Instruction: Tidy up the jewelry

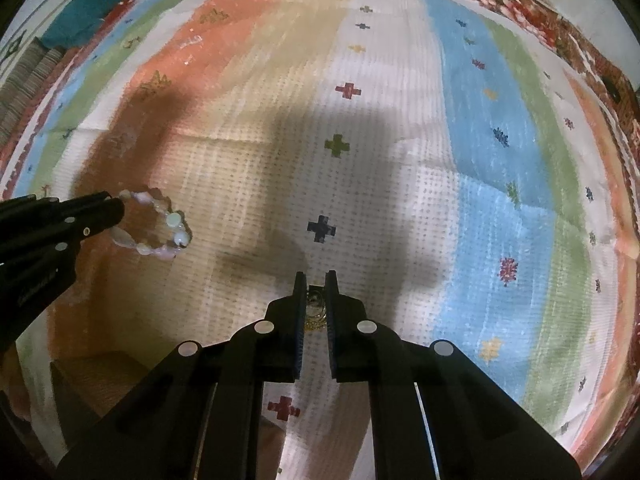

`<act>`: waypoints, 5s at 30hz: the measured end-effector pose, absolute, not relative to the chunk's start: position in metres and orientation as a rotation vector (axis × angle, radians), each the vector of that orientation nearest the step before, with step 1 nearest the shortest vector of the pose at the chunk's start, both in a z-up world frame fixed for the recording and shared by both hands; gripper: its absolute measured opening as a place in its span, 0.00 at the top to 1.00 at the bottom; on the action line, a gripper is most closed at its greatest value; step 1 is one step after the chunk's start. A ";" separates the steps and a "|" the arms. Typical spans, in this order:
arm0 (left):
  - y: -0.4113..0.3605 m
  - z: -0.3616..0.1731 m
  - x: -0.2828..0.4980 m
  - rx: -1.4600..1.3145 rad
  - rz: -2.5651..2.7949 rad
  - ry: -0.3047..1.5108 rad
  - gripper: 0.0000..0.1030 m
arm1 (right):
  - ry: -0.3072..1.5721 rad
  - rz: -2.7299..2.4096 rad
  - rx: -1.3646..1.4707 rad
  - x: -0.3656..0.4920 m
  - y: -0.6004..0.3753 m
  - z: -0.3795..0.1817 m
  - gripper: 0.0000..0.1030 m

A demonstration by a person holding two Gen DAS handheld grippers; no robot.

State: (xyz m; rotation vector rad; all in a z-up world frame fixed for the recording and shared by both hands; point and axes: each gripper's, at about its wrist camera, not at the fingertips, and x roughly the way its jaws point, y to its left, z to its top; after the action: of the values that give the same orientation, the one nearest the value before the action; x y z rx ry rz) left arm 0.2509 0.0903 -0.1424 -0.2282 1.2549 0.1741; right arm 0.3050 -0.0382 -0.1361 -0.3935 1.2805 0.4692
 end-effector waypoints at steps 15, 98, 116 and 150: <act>0.077 -0.108 0.242 -0.279 0.143 1.190 0.89 | 1.250 0.498 -0.356 0.296 -0.039 -0.117 0.90; 0.003 -0.002 0.105 -0.179 0.010 0.918 0.89 | 1.041 0.601 -0.284 0.171 -0.080 -0.034 0.90; 0.009 -0.003 0.071 -0.215 0.050 0.921 0.58 | 0.978 0.606 -0.280 0.138 -0.103 -0.015 0.57; -0.006 0.000 -0.004 -0.157 0.055 0.788 0.06 | 0.799 0.650 -0.245 0.067 -0.142 0.016 0.09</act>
State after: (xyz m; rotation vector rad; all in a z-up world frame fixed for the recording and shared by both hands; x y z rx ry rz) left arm -0.0040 -0.0059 -0.0003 -0.1572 0.7881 0.0548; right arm 0.0665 -0.1415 0.0158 -0.2452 0.7995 0.6502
